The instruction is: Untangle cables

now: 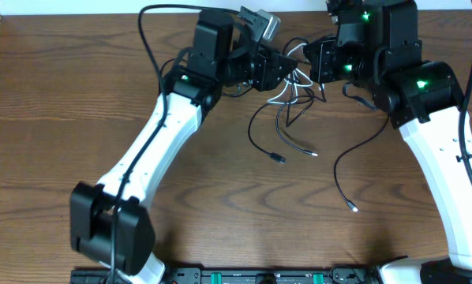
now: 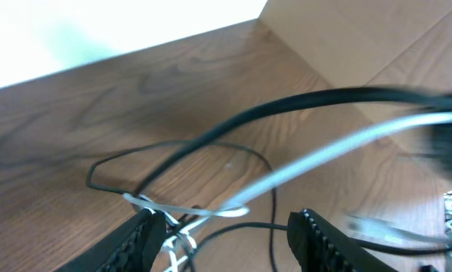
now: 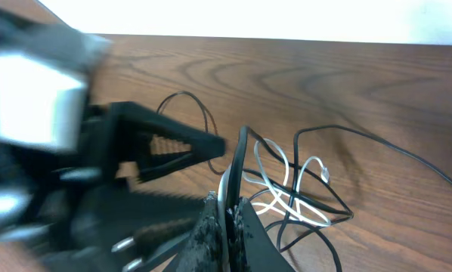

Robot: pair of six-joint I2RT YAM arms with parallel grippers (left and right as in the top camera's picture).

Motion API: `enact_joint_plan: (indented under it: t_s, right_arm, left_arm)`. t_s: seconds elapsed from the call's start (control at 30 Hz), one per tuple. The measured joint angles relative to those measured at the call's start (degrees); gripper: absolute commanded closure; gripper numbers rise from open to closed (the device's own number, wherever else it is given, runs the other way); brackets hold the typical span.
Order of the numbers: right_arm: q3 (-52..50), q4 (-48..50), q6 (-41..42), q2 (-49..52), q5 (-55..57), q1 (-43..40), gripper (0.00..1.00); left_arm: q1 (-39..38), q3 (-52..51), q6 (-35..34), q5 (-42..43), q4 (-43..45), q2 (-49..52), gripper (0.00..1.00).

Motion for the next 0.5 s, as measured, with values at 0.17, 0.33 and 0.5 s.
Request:
enact_joint_plan:
  t_s: [0.17,0.33,0.5]
  right_arm:
    - [0.00,-0.26,0.00,0.00,-0.07,0.00,0.99]
    - [0.00,-0.55,0.00,0.00,-0.07,0.00,0.99]
    - [0.00,-0.87,0.00,0.00,-0.26,0.00,0.99]
  left_arm:
    - [0.00,0.00,-0.11,0.15,2.40,2.58,0.45]
    - [-0.02,0.00,-0.11,0.26,5.05,2.58,0.48]
    - [-0.02,0.00,-0.22,0.39,5.18,2.58,0.52]
